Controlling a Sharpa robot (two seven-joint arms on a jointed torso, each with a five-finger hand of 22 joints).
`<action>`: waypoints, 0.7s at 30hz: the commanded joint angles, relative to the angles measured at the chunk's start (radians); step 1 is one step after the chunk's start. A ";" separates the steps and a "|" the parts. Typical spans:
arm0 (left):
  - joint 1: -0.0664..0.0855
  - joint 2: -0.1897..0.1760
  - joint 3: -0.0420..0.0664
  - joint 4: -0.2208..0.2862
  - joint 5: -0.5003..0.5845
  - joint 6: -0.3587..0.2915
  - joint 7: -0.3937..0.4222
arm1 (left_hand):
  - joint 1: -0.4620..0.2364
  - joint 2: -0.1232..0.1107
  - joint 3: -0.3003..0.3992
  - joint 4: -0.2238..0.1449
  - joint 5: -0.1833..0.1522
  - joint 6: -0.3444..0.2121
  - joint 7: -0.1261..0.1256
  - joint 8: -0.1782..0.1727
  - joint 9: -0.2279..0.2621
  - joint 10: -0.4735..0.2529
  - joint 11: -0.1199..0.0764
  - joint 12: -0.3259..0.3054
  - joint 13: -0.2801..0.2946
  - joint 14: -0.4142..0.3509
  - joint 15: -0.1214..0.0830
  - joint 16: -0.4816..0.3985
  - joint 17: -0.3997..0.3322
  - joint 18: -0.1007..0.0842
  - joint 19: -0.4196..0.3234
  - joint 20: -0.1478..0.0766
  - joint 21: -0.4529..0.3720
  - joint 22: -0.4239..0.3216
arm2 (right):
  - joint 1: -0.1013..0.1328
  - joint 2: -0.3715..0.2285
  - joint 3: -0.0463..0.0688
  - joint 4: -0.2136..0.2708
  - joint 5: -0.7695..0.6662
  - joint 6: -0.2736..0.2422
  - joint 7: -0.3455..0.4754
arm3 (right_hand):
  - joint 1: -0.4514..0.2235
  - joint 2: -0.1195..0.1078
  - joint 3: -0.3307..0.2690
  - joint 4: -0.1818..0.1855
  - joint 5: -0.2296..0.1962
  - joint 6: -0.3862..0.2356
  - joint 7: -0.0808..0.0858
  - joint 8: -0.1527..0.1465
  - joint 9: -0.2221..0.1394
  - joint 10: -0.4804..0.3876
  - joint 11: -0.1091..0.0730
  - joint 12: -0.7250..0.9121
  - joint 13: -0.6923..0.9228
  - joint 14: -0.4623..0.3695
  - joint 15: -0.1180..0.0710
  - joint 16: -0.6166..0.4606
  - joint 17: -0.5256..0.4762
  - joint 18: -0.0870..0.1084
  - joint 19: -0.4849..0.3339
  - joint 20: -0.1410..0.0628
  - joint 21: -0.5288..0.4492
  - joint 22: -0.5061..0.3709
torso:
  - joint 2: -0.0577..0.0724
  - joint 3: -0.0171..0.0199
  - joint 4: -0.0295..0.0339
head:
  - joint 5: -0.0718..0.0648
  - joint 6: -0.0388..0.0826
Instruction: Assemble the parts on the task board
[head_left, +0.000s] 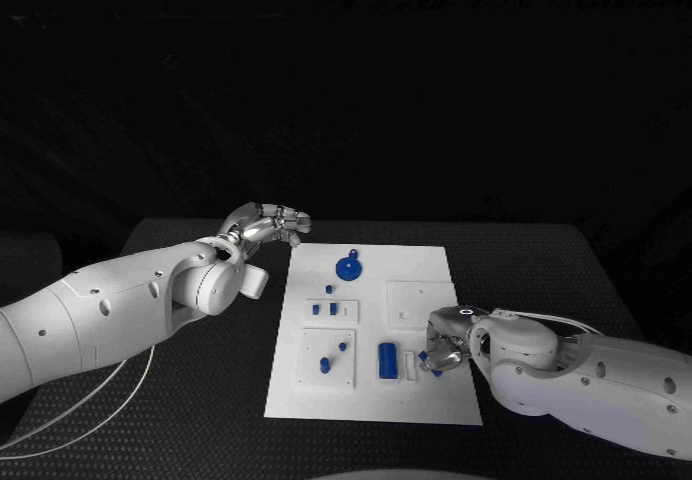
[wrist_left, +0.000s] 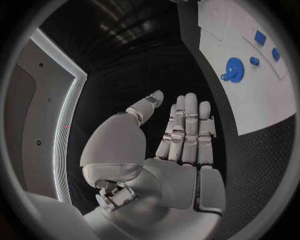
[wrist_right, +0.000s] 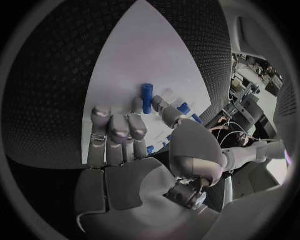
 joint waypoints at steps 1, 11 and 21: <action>0.001 0.001 0.001 0.003 0.004 0.013 0.005 | -0.008 0.002 0.000 0.004 0.006 -0.007 -0.002 0.006 0.000 -0.007 -0.001 0.001 0.001 0.003 0.001 -0.007 0.002 0.013 0.005 0.000 -0.003 0.001 | -0.007 -0.001 -0.008 -0.006 -0.140 0.079 -0.028 | 0.001 -0.015 0.001 0.014 -0.006 -0.005 0.013 -0.016 -0.140 -0.007 0.001 -0.005 -0.003 0.004 0.004 -0.005 -0.002 0.015 -0.005 0.005 0.001 0.010 | 0.001 0.0001 0.0003 | 0.000 -0.001; 0.001 0.000 0.000 0.003 0.004 0.014 0.004 | -0.009 0.002 0.000 0.005 0.006 -0.007 -0.002 0.006 0.000 -0.007 -0.001 0.001 0.001 0.003 0.001 -0.007 0.002 0.013 0.005 0.001 -0.004 0.001 | -0.007 0.008 -0.015 -0.006 -0.127 0.101 -0.026 | 0.001 -0.029 0.006 0.042 -0.006 -0.012 0.017 -0.021 -0.140 -0.020 0.004 -0.023 -0.016 0.004 0.008 -0.009 -0.005 0.015 -0.008 0.007 -0.002 0.010 | 0.000 -0.0012 0.0017 | -0.002 -0.001; 0.001 0.000 0.000 0.004 0.004 0.015 0.004 | -0.010 0.002 -0.001 0.006 0.006 -0.007 -0.002 0.006 0.000 -0.007 -0.001 0.001 0.001 0.003 0.001 -0.008 0.003 0.013 0.005 0.001 -0.004 0.002 | -0.007 0.011 -0.018 -0.018 -0.010 0.083 -0.020 | 0.063 0.055 0.084 0.035 -0.006 -0.007 0.016 -0.022 -0.140 -0.018 0.004 -0.027 -0.018 0.004 0.014 -0.010 -0.005 0.014 -0.016 0.010 -0.004 0.012 | 0.000 -0.0019 0.0018 | -0.001 0.000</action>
